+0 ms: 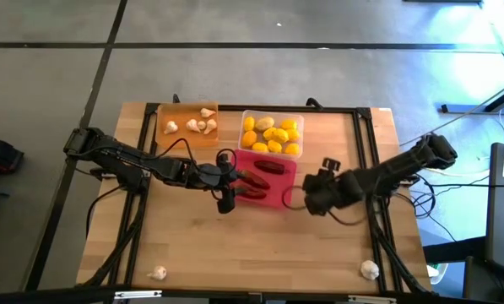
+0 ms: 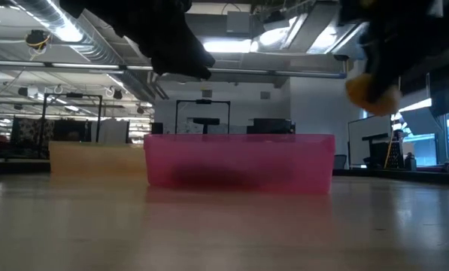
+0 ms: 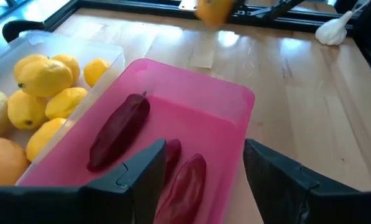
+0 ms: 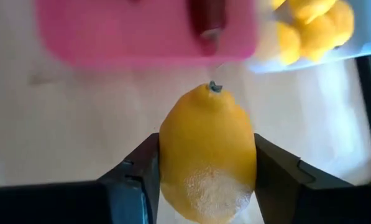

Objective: Sort produce into baskets
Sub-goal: Put the yellow lemon in the transparent bin

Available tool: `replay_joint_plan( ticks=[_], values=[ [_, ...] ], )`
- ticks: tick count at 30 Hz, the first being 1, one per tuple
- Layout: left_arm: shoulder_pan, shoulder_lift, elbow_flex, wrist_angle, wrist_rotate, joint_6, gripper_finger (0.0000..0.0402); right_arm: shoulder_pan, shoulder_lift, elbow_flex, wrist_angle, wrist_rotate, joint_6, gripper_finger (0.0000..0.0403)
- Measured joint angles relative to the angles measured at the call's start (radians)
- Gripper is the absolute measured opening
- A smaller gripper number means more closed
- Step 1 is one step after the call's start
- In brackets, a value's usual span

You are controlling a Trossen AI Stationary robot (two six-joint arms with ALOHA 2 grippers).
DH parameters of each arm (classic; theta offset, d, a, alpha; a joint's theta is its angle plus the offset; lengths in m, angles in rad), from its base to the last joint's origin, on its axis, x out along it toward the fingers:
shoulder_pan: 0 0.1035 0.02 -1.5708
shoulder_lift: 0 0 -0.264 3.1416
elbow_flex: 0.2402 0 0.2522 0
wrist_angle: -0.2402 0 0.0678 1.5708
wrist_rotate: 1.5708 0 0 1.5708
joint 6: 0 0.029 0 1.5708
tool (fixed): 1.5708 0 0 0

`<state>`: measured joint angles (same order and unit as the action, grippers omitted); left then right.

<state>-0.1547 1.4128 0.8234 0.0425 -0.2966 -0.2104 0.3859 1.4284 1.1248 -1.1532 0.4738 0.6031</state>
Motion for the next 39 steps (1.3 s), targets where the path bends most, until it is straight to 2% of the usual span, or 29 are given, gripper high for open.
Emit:
replay_joint_plan(
  ticks=[9,19,30,39],
  values=[
    [0.008,0.000,0.000,0.000,0.000,0.118,0.0210,-0.246,0.000,0.000,0.173,0.000,-0.295,0.0178],
    [0.090,0.000,0.000,-0.013,0.002,0.253,0.0210,-0.504,0.001,0.000,0.300,-0.101,-0.502,0.0178],
    [0.233,-0.011,0.000,-0.066,0.142,0.361,0.0210,-0.741,0.001,0.000,0.454,-0.225,-0.636,0.0178],
    [0.367,-0.083,0.000,-0.069,0.288,0.444,0.0210,-0.896,0.001,0.000,0.582,-0.325,-0.685,0.0178]
  ],
)
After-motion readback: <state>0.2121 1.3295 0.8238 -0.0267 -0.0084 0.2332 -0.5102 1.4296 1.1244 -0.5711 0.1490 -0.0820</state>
